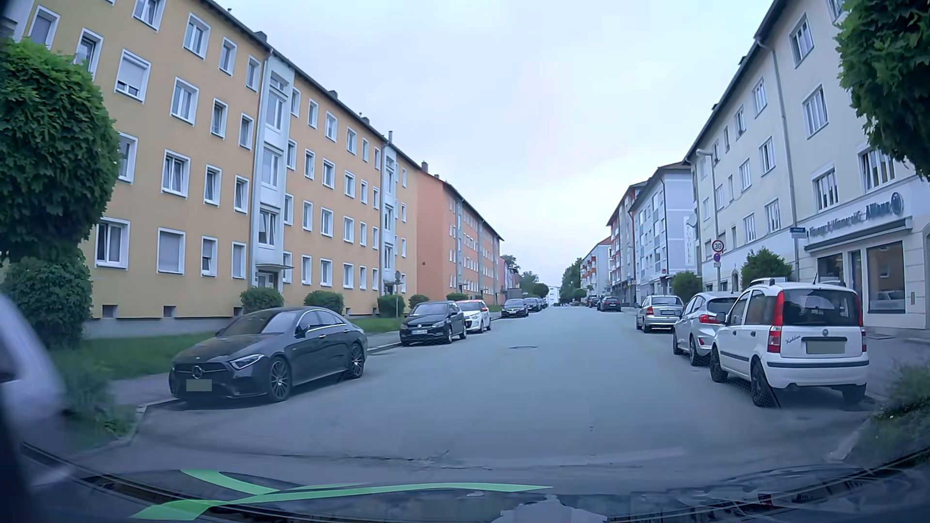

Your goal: Follow the waypoints while adhering to traffic rules and regulations

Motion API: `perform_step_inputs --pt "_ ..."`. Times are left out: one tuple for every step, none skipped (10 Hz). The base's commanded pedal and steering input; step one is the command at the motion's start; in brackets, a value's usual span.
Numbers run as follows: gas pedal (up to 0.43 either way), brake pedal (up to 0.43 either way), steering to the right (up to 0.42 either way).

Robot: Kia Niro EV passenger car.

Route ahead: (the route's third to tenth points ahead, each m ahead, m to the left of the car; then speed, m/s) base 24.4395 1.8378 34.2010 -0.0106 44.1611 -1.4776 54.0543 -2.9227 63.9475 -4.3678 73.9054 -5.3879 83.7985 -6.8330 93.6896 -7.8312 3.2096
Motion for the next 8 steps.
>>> perform_step_inputs --pt "0.098 0.0 0.188" --pt "0.098 0.0 0.153" --pt "0.098 0.0 0.12" --pt "0.098 0.0 0.09" --pt "0.098 0.0 0.063" --pt "0.098 0.0 0.042" --pt "0.098 0.0 0.033" --pt "0.098 0.0 0.027"
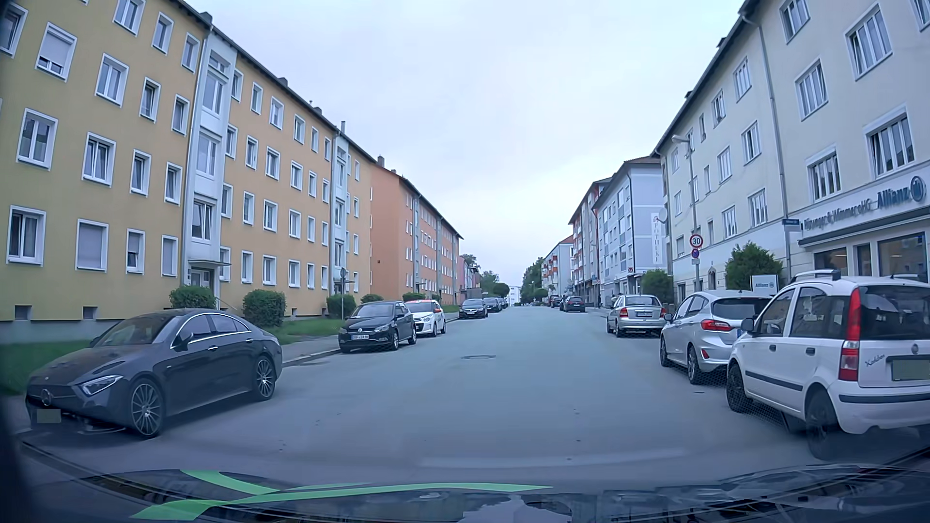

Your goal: Follow the waypoints while adhering to traffic rules and regulations

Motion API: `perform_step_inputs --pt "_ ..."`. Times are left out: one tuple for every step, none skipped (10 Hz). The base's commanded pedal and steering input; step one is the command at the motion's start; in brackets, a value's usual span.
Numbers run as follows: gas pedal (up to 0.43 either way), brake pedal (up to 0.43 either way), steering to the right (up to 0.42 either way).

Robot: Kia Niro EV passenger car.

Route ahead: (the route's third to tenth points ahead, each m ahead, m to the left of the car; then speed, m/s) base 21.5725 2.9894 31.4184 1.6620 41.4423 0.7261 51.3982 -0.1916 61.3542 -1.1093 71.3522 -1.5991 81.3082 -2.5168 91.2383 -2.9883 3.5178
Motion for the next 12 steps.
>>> perform_step_inputs --pt "0.098 0.0 0.027" --pt "0.098 0.0 0.028" --pt "0.098 0.0 0.028" --pt "0.098 0.0 0.033" --pt "0.098 0.0 0.041" --pt "0.098 0.0 0.046" --pt "0.098 0.0 0.047" --pt "0.098 0.0 0.047" --pt "0.098 0.0 0.047" --pt "0.098 0.0 0.043" --pt "0.098 0.0 0.039" --pt "0.11 0.0 0.039"
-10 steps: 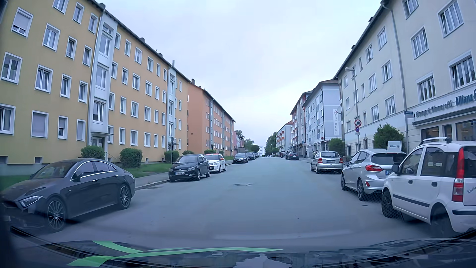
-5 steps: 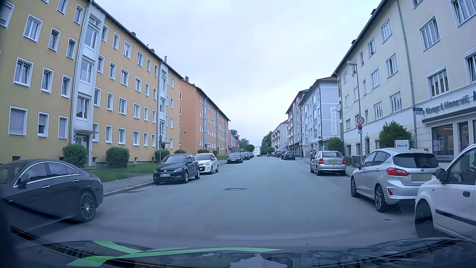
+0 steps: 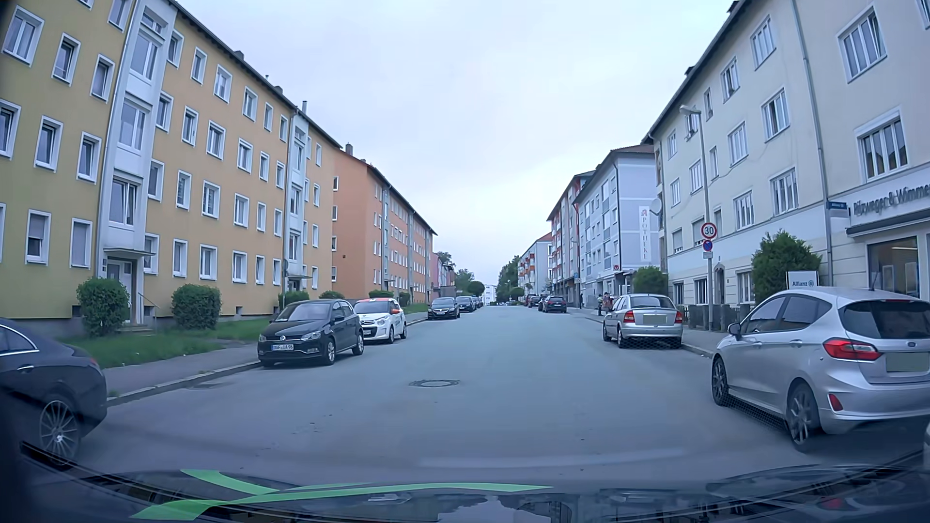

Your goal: Follow the waypoints while adhering to traffic rules and regulations

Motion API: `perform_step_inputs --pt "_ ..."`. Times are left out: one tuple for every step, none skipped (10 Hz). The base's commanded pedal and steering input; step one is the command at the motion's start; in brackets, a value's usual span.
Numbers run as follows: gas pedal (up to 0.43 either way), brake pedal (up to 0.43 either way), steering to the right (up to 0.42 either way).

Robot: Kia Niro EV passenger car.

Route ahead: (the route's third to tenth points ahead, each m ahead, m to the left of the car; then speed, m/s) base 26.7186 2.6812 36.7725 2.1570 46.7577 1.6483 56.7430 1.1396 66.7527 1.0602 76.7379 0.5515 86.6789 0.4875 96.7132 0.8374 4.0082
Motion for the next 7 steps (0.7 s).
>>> perform_step_inputs --pt "0.11 0.0 0.036" --pt "0.11 0.0 0.034" --pt "0.11 0.0 0.033" --pt "0.11 0.0 0.033" --pt "0.11 0.0 0.031" --pt "0.11 0.0 0.029" --pt "0.11 0.0 0.027"
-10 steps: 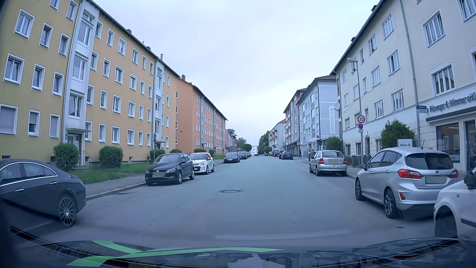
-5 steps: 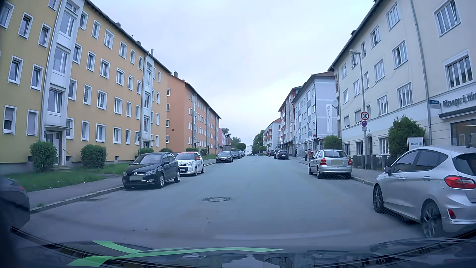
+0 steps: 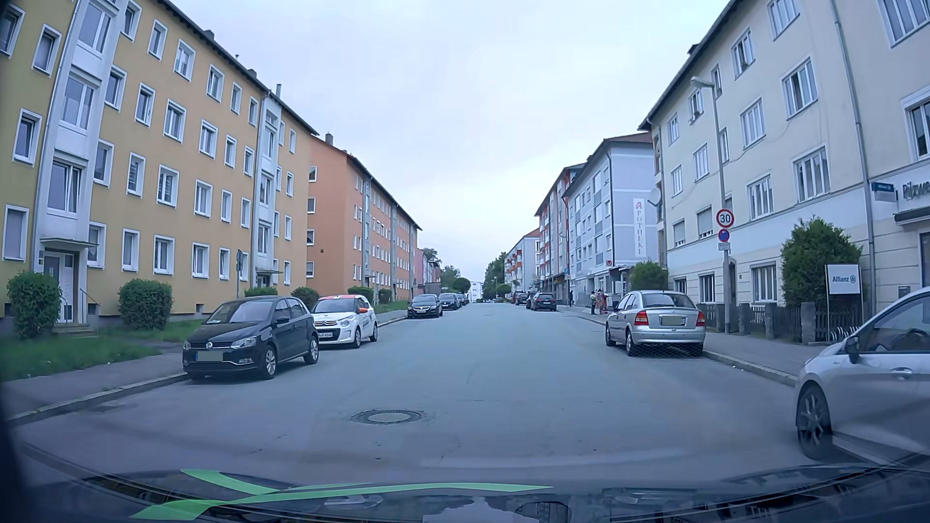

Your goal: Follow the waypoints while adhering to traffic rules and regulations

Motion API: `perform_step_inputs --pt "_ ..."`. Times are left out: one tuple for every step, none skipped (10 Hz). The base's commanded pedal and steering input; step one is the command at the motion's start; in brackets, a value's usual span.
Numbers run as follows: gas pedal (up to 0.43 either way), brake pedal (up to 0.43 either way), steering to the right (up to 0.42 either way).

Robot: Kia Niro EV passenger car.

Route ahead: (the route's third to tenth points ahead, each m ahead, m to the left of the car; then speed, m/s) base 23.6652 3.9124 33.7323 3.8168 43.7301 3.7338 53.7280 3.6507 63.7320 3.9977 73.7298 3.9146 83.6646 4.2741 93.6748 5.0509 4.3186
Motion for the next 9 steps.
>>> perform_step_inputs --pt "0.11 0.0 0.025" --pt "0.11 0.0 0.024" --pt "0.11 0.0 0.022" --pt "0.11 0.0 0.021" --pt "0.11 0.0 0.02" --pt "0.11 0.0 0.02" --pt "0.11 0.0 0.019" --pt "0.11 0.0 0.018" --pt "0.11 0.0 0.017"
